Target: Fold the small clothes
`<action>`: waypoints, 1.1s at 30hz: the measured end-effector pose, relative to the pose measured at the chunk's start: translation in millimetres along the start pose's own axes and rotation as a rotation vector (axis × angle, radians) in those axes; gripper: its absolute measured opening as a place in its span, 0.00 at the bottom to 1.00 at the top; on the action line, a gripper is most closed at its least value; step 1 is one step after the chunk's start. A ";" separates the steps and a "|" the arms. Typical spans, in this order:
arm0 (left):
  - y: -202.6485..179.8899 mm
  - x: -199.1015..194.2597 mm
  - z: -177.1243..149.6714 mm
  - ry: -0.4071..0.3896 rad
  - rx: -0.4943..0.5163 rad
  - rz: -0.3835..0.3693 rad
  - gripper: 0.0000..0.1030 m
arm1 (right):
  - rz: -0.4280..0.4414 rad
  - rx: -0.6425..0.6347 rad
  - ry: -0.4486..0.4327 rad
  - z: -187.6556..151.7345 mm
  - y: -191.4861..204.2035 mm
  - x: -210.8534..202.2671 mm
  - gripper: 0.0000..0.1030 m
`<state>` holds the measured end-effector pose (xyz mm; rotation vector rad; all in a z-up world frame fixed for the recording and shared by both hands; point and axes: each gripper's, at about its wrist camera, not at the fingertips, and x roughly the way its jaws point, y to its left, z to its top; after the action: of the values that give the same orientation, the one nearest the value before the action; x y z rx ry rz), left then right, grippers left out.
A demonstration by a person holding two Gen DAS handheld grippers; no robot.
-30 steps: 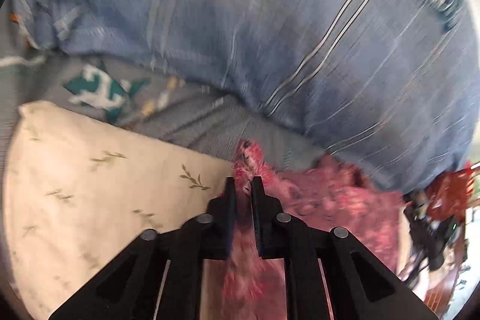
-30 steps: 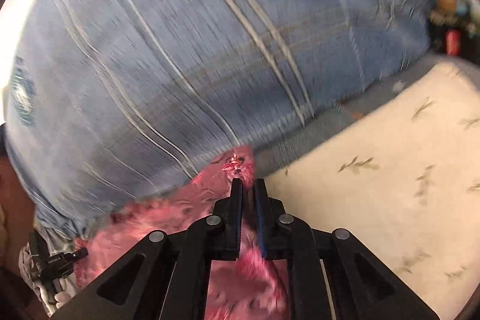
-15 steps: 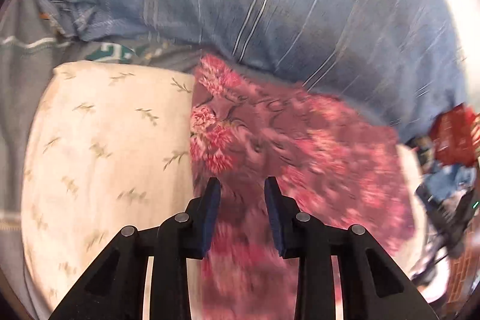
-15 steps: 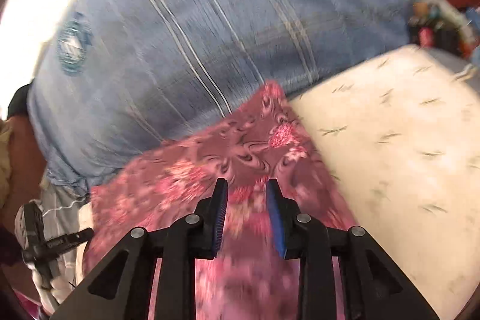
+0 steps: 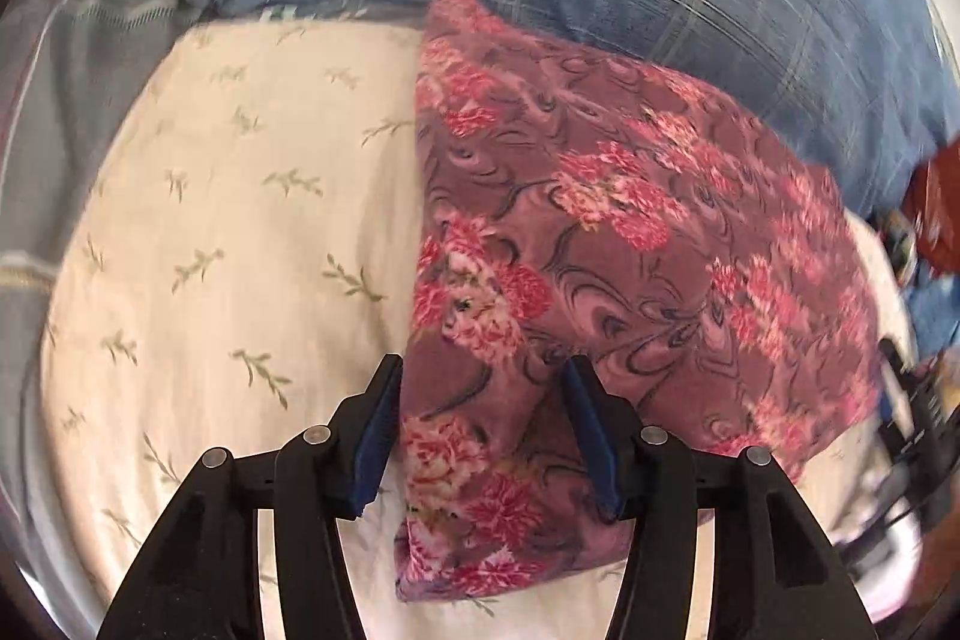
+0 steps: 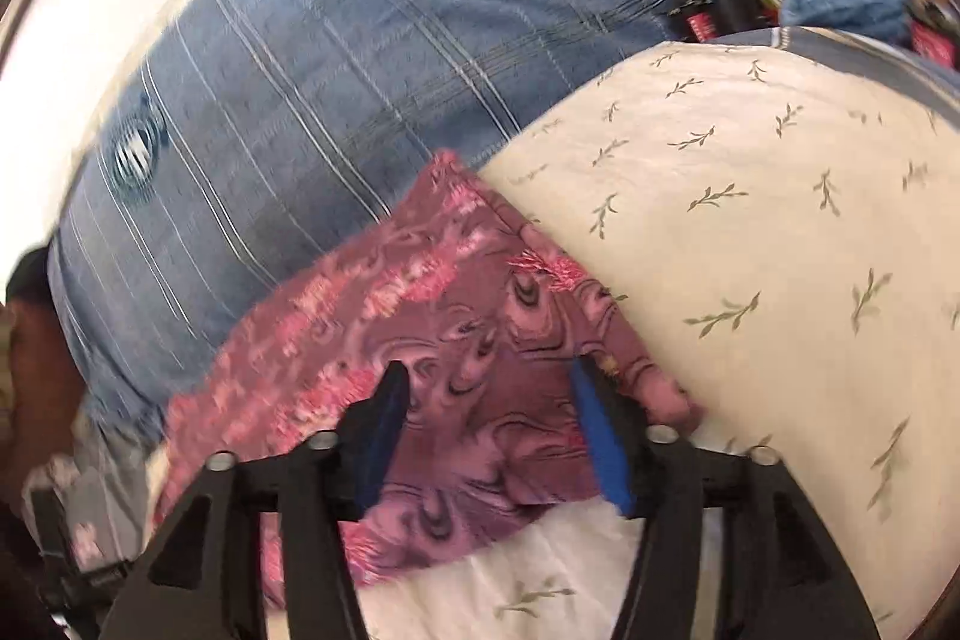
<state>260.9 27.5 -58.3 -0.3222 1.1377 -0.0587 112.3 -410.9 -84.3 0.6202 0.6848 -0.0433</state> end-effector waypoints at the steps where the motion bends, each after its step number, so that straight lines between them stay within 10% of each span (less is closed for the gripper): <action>1: 1.8 -0.4 3.1 0.005 -0.019 -0.010 0.52 | 0.004 0.006 -0.011 -1.6 0.1 0.2 0.63; 8: -4.2 -5.8 13.5 0.040 -0.048 -0.047 0.51 | 0.070 0.092 0.011 10.8 -1.4 -6.6 0.78; 13: -4.4 -36.5 13.1 -0.035 -0.050 -0.148 0.53 | -0.079 0.168 -0.150 30.2 -21.9 -49.1 0.81; 16: -3.2 -31.5 4.1 -0.011 -0.048 -0.149 0.54 | -0.165 0.160 -0.061 31.9 -33.8 -37.0 0.80; 19: -0.2 -11.4 -4.8 0.036 -0.045 -0.103 0.53 | -0.111 0.137 0.016 25.6 -29.1 -21.5 0.66; 22: 2.7 -21.8 -5.8 0.030 -0.078 -0.124 0.52 | -0.039 0.055 0.089 22.6 -17.4 -11.4 0.04; 27: 20.4 -42.2 -9.0 0.004 -0.114 -0.140 0.54 | -0.053 0.047 -0.025 29.0 -20.0 -37.4 0.04; 29: 25.9 -28.6 -15.3 0.055 -0.079 -0.027 0.52 | -0.091 0.055 0.016 30.2 -27.0 -31.2 0.04; 33: 30.0 -40.2 -23.3 0.036 -0.085 -0.061 0.49 | -0.103 0.162 0.052 28.5 -46.6 -28.3 0.11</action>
<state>219.5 59.3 -40.2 -0.4331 1.1682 -0.0696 95.8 -469.3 -74.4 0.7433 0.7684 -0.1804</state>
